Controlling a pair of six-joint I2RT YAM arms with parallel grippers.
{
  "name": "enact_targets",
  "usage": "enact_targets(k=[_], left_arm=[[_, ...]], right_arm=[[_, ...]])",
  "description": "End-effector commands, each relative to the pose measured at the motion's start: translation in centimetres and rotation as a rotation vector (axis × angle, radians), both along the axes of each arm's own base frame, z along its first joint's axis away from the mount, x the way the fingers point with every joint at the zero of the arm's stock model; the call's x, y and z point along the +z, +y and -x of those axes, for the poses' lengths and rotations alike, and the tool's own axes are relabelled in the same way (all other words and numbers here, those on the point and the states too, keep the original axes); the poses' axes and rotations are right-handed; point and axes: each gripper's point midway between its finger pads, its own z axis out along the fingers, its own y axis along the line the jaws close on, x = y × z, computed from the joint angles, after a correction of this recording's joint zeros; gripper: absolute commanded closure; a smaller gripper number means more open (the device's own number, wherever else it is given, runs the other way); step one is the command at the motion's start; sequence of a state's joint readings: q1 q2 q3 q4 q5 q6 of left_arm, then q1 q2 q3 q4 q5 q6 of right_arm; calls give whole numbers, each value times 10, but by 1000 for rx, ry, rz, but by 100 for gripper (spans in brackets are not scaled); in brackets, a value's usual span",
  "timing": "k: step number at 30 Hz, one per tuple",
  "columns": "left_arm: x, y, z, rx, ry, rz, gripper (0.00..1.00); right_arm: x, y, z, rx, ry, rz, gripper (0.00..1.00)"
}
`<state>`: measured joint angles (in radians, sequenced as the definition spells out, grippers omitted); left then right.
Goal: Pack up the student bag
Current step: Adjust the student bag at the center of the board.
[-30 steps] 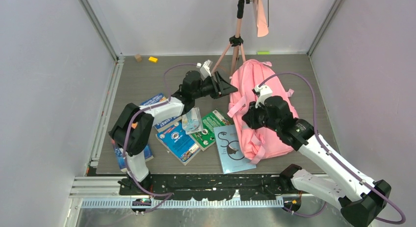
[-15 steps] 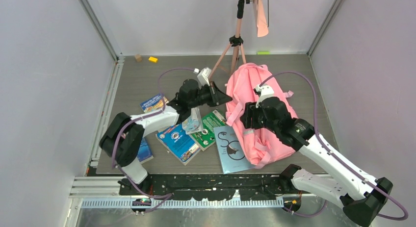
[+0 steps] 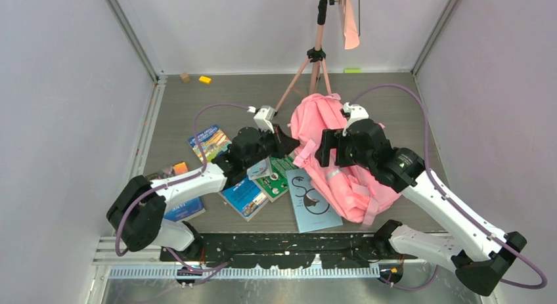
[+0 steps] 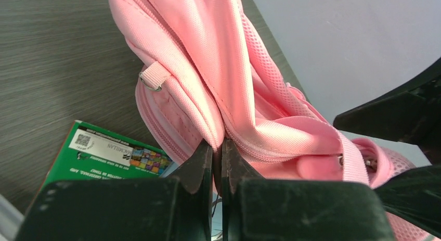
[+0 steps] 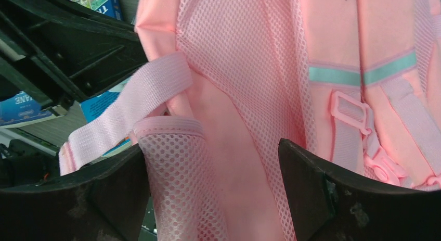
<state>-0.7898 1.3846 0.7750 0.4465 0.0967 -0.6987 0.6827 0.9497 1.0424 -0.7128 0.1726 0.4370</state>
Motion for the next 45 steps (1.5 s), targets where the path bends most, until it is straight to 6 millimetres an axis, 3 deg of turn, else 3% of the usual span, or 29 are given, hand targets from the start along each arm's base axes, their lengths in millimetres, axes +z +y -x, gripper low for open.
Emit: enact_targets(k=[1,7,11,14,18,26,31,36,40,42,44,45], left_arm=[[0,-8,33,-104,8,-25,100],[0,6,18,-3,17,-116,100],[6,7,20,-10,-21,-96,100],[10,4,29,-57,-42,-64,100],[14,4,37,-92,-76,-49,100],[27,7,46,-127,-142,-58,100],[32,6,49,-138,-163,-57,100],[42,5,49,-145,-195,-63,100],[56,7,46,-132,-231,-69,100],[64,7,45,-131,-253,-79,100],[76,9,45,-134,-276,-92,100],[81,11,46,-139,-281,-113,100]], right_arm=[[124,34,-49,-56,-301,-350,9],[138,58,-42,61,-286,-415,9],[139,54,-51,-5,-280,-441,8],[122,38,-69,-161,-251,-393,8],[104,33,-86,-278,-197,-352,8],[63,59,-108,-283,-64,-229,8],[24,68,-113,-308,13,-62,11],[13,76,-113,-305,33,-32,16],[10,74,-114,-315,24,-30,29],[18,73,-113,-316,9,-48,63],[34,71,-111,-317,-22,-87,82],[42,70,-110,-315,-36,-103,87]])
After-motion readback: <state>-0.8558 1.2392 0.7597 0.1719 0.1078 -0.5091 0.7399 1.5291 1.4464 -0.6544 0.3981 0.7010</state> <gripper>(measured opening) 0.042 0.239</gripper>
